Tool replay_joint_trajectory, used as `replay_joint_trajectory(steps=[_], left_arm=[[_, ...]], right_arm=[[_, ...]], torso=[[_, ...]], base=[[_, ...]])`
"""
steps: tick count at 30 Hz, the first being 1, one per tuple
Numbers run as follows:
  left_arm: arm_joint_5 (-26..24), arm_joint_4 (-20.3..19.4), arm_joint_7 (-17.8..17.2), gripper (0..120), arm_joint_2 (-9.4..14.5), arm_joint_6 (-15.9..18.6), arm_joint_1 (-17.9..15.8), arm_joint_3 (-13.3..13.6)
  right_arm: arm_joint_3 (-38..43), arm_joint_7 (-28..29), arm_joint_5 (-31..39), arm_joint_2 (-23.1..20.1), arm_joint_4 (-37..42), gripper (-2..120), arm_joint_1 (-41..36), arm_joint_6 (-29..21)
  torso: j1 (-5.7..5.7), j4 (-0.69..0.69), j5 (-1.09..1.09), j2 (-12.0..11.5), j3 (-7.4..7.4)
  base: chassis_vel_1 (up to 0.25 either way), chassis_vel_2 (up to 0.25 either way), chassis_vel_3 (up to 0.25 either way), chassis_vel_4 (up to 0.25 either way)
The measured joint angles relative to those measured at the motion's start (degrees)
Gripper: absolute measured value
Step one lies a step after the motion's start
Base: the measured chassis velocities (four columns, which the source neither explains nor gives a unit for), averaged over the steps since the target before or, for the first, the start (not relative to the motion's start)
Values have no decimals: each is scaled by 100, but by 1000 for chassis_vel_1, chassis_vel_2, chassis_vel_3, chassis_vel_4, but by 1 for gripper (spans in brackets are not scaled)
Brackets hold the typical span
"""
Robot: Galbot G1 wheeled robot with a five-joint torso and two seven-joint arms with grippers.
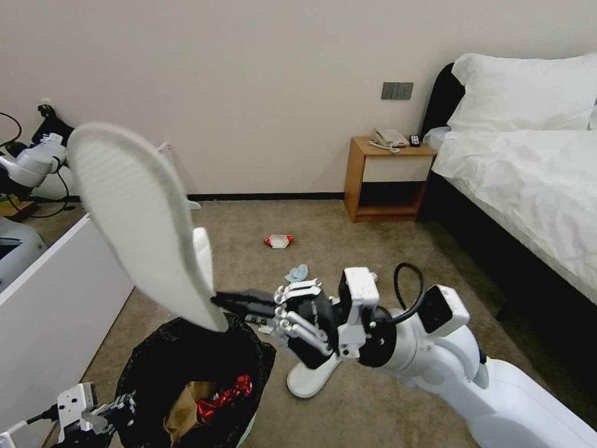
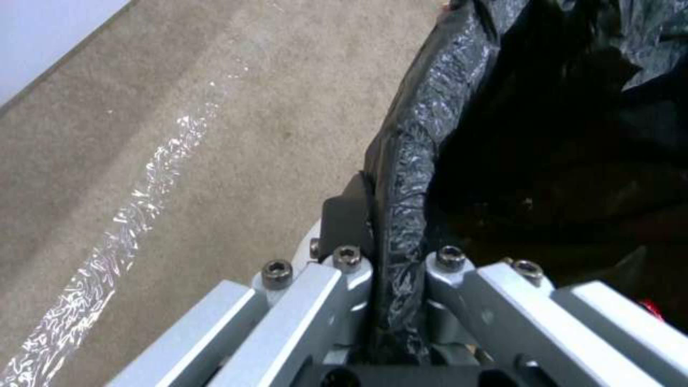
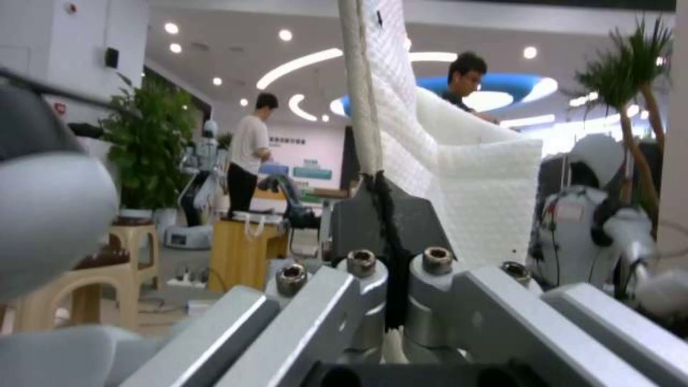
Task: Pick up the trash bin, then pick up the garbage from the floor and place it into the trash bin.
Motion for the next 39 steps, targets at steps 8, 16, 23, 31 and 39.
replay_joint_trajectory(steps=[8, 16, 23, 31, 39], left_arm=[[-2, 0, -5, 3, 23, 0, 14, -20], [-18, 0, -8, 3, 44, 0, 9, -26], [-36, 0, -10, 3, 30, 0, 12, -20], [-41, 0, -10, 3, 13, 2, 25, -13], [-41, 0, -10, 3, 1, 3, 24, -4]], right_arm=[[-107, 5, -336, -173, -260, 0, -296, 99], [-65, -1, -534, -328, -300, 0, -635, 143], [-49, -1, -600, -369, -329, 0, -749, 156], [-96, 1, -678, -387, -351, 0, -863, 156], [-81, 2, -711, -417, -353, 0, -919, 171]], torso=[[0, 0, 0, 0, 0], [0, 0, 0, 0, 0], [0, 0, 1, 0, 0], [0, 0, 0, 0, 0], [0, 0, 0, 0, 0]], base=[[0, 0, 0, 0], [0, 0, 0, 0], [0, 0, 0, 0], [0, 0, 0, 0], [0, 0, 0, 0]])
